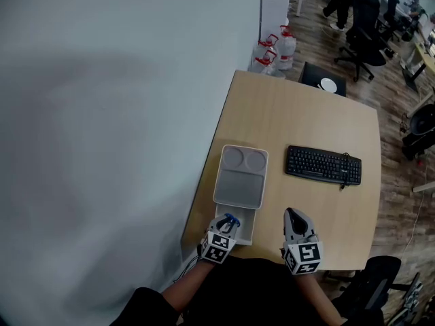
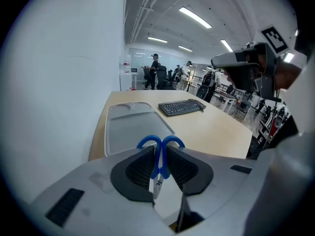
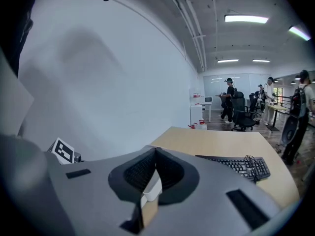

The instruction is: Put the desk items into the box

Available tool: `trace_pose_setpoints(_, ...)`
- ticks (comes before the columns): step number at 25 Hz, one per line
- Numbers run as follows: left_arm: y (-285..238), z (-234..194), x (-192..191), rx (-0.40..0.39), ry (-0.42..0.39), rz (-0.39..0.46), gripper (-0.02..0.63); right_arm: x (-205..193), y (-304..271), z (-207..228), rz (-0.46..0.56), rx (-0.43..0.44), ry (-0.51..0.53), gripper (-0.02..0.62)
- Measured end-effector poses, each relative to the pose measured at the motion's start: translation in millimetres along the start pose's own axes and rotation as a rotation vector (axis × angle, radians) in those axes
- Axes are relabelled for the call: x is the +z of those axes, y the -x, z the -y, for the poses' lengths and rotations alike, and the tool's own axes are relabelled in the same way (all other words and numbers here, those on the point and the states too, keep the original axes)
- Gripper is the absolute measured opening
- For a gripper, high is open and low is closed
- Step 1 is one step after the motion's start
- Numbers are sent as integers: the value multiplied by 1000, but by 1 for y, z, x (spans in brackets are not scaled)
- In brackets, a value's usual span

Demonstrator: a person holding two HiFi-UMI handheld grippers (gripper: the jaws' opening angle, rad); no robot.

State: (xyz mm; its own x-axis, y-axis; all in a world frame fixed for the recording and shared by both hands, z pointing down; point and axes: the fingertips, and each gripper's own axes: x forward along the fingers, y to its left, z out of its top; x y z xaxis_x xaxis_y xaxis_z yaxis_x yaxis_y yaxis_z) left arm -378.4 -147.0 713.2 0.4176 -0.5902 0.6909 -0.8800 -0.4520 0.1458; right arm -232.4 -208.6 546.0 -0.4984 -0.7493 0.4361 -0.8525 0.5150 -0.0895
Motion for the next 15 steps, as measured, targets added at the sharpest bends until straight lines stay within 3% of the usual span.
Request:
trace_pose_setpoints(4, -9, 3, -5, -32, -20, -44, 81, -2, 3, 3, -4, -21, -12, 58)
trace_pose_setpoints(9, -30, 3, -15, -79, 30, -79, 81, -8, 13, 19, -10, -67, -49, 58)
trace_pose_setpoints(15, -52, 6, -22, -80, -57, -140, 81, -14, 27, 34, -5, -119, -81, 60)
